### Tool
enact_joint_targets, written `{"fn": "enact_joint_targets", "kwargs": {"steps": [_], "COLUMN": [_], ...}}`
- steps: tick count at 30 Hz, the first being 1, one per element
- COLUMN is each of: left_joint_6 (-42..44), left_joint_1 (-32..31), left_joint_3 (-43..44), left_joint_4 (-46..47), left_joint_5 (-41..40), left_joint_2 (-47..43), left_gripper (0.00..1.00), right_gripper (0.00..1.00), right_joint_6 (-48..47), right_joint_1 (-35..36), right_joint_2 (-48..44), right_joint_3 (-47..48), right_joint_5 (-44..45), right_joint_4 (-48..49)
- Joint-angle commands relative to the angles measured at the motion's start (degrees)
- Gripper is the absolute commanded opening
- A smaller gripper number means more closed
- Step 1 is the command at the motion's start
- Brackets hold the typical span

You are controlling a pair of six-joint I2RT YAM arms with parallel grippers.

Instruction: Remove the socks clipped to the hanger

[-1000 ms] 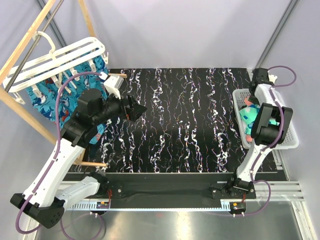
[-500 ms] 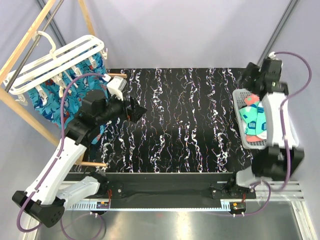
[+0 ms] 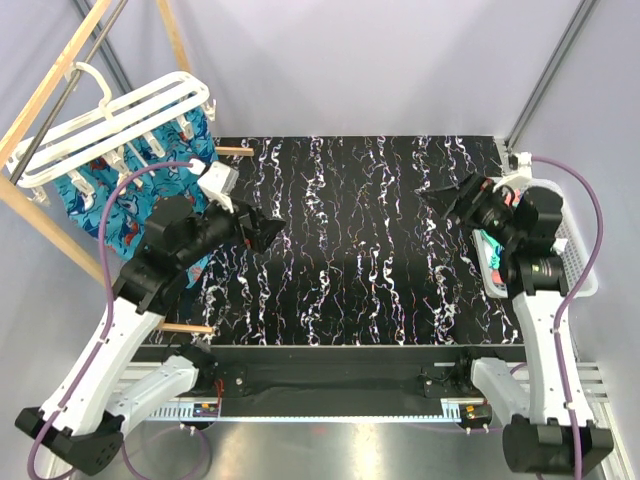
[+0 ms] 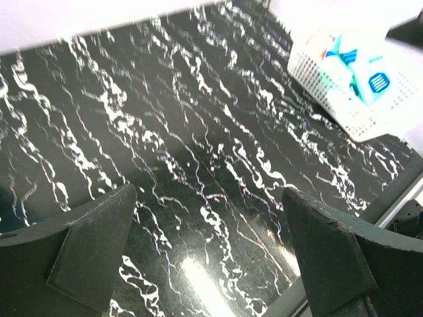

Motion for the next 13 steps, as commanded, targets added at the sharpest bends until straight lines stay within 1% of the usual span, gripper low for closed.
{"fn": "enact_joint_targets", "kwargs": {"steps": [1, 5, 8, 13], "left_joint_6": [1.58, 1.75, 1.67, 2.02], "left_joint_1": [0.2, 0.2, 0.11, 0.2], "left_joint_3": [-0.43, -1.05, -1.31, -0.87], "left_joint_4": [5.79, 6.23, 6.32, 5.88], "left_joint_5": [-0.86, -1.65, -2.09, -2.53], "left_joint_2": [-2.45, -3.6, -4.13, -3.95], "left_gripper": [0.99, 0.99, 0.99, 0.99], "right_gripper": [1.0, 1.0, 1.0, 1.0], "right_joint_6": [0.81, -1.21, -0.77, -1.21], "right_joint_1": [0.15, 0.15, 0.15, 0.15], "right_joint_2": [-4.08, -6.46, -7.96, -9.46], "right_joint_3": [-3.19, -4.96, -7.6, -7.52], "right_joint_5": [-4.31, -4.05, -3.61, -3.18], "right_joint_4": [5.61, 4.21, 6.41, 7.03]}}
